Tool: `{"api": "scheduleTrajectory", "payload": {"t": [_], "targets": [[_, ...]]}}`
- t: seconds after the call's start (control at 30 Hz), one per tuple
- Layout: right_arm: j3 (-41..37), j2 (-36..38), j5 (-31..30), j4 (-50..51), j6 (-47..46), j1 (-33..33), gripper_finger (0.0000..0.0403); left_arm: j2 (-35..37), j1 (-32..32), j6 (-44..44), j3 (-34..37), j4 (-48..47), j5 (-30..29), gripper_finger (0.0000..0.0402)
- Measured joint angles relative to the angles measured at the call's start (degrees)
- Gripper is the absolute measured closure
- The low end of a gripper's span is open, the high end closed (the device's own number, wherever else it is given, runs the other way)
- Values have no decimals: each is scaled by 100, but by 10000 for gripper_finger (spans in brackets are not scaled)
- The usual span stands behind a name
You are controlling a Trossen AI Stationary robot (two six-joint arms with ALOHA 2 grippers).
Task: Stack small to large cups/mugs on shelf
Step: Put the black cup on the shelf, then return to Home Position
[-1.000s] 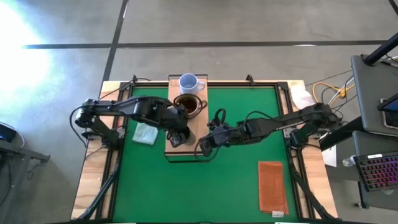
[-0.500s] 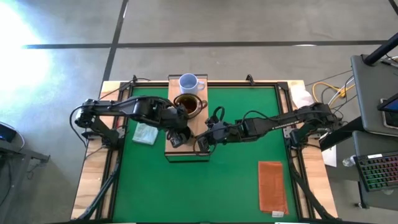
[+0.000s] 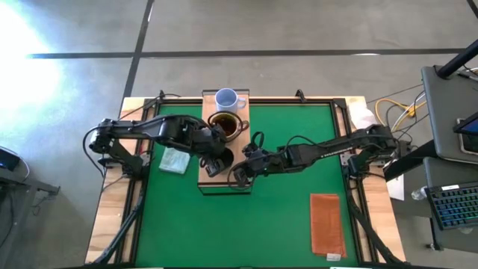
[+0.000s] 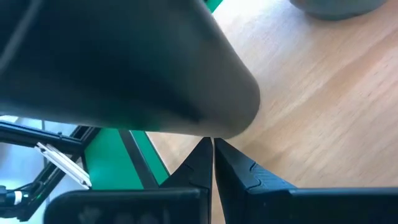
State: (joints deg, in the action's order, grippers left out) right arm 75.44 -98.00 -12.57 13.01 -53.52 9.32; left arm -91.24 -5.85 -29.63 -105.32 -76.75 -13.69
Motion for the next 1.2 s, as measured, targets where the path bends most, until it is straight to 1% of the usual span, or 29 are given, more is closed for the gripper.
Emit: {"api": "scheduleTrajectory", "payload": {"t": [0.13,0.63,0.73,0.87,0.97,1.0,1.03,1.07,1.1,1.13,1.17,1.2], "targets": [[2,-8,13,-21,4,0,394,1,0,2,0,-6,-2,308],[4,-6,13,5,53,0,394,204,0,61,-71,-119,-35,306],[4,81,-61,19,140,0,394,349,0,271,-194,-132,-28,306],[101,584,-150,119,637,-5,394,631,-95,493,-527,-130,89,306],[358,1142,-78,76,1550,166,394,962,-254,401,-712,-87,156,306],[448,1314,-77,57,1843,229,394,1072,-273,-40,-717,-61,187,306],[525,1504,-103,46,2042,272,394,1174,-271,-674,-713,-20,226,306],[593,1664,-90,57,1887,293,394,1301,-280,-1030,-680,121,259,306],[688,1802,-70,32,1549,299,394,1401,-344,-991,-625,283,281,306],[777,1955,-74,-61,1381,302,394,1475,-462,-642,-525,520,261,306],[817,2093,-33,-145,1568,363,394,1580,-657,-159,-372,943,193,306],[837,2226,163,-265,2177,487,394,1710,-920,198,-173,1469,90,306]]}}
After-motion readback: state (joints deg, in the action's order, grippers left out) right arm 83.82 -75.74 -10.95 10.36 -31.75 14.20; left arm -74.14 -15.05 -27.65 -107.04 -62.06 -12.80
